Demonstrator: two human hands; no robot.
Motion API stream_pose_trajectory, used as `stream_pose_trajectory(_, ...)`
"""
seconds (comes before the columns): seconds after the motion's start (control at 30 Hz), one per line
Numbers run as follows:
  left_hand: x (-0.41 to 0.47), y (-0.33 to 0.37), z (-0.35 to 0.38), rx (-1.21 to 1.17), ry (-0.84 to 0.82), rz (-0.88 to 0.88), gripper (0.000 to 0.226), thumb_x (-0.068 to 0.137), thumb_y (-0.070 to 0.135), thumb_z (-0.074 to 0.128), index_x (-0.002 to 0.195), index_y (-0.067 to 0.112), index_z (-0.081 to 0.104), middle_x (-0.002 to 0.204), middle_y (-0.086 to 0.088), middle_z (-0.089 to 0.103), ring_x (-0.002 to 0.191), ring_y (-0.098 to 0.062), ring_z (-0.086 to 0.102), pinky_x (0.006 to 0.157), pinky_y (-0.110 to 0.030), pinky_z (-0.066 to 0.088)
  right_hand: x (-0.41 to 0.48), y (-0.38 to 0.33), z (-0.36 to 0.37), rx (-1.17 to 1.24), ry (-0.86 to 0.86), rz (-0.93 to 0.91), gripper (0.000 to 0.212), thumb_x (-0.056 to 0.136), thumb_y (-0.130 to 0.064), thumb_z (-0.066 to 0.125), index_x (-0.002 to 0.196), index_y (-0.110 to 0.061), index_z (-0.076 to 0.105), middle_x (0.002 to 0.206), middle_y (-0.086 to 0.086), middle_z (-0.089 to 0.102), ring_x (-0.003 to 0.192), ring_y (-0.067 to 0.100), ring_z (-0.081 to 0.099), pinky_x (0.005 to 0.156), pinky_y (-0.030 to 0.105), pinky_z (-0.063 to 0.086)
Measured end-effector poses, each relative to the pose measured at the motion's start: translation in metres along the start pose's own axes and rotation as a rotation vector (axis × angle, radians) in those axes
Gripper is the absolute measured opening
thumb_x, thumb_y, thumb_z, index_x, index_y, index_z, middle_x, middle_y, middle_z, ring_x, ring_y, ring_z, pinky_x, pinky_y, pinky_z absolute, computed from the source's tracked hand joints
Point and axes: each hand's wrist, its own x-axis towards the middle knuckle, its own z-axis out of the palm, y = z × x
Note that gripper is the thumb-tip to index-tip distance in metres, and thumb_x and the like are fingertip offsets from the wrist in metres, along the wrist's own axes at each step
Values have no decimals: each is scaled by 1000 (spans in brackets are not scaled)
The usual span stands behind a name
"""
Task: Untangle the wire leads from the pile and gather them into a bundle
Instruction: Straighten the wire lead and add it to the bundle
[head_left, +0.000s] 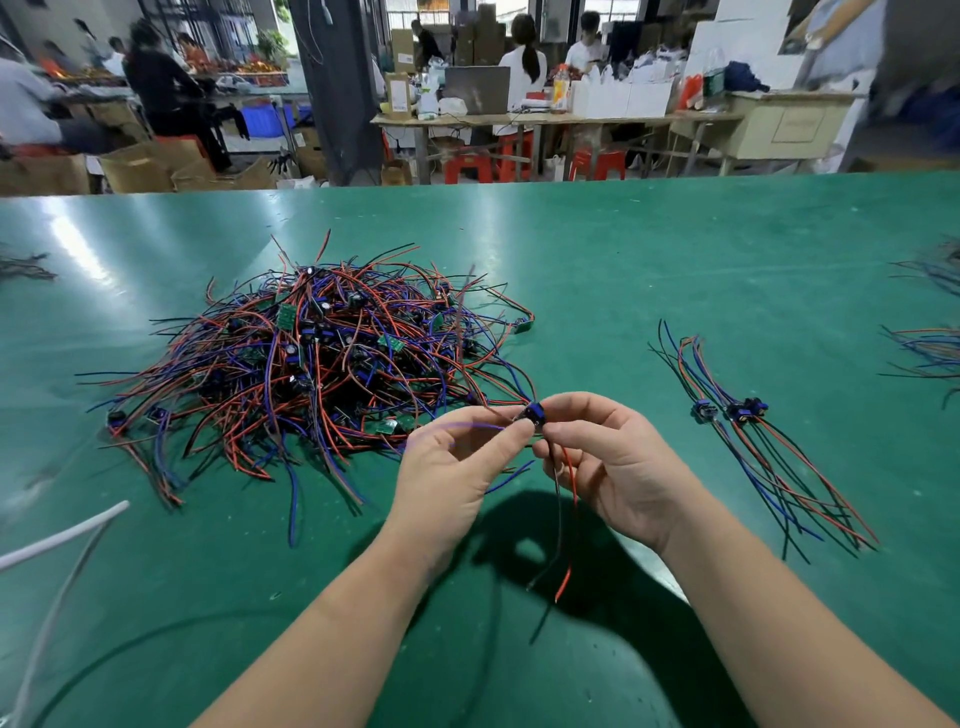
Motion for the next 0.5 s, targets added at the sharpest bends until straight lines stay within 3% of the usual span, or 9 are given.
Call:
stream_pose_trajectory(0.13,2,-1,2,-119,45,-156,14,68,29,68,72,17,73,80,-4,73,74,-11,65,71,-23,49,-3,-2,0,-49,-31,47,24,60,-1,69,82,-9,65,72,10,69,50,16,63,50,19,51)
stream_pose_trajectory(0.23,2,2,6,-305,38,-228,13,71,26,65,63,18,72,76,-5,73,65,-11,67,66,-21,54,-3,-2,-2,-64,-73,73,31,59,2,69,84,-13,59,72,10,68,54,16,62,53,22,50)
stream_pose_trajectory(0.33,3,5,5,-391,66,-236,11,75,23,62,74,12,62,82,-9,74,66,-14,70,64,-22,57,-3,0,0,-57,-105,83,28,60,4,69,79,-12,58,72,8,68,60,17,62,53,22,52)
stream_pose_trajectory(0.5,6,4,0,-316,168,-210,13,89,19,58,79,11,58,78,-7,74,61,-13,69,60,-20,55,-4,3,3,-218,-74,84,19,61,-1,74,72,-12,62,72,10,69,58,20,65,54,24,50)
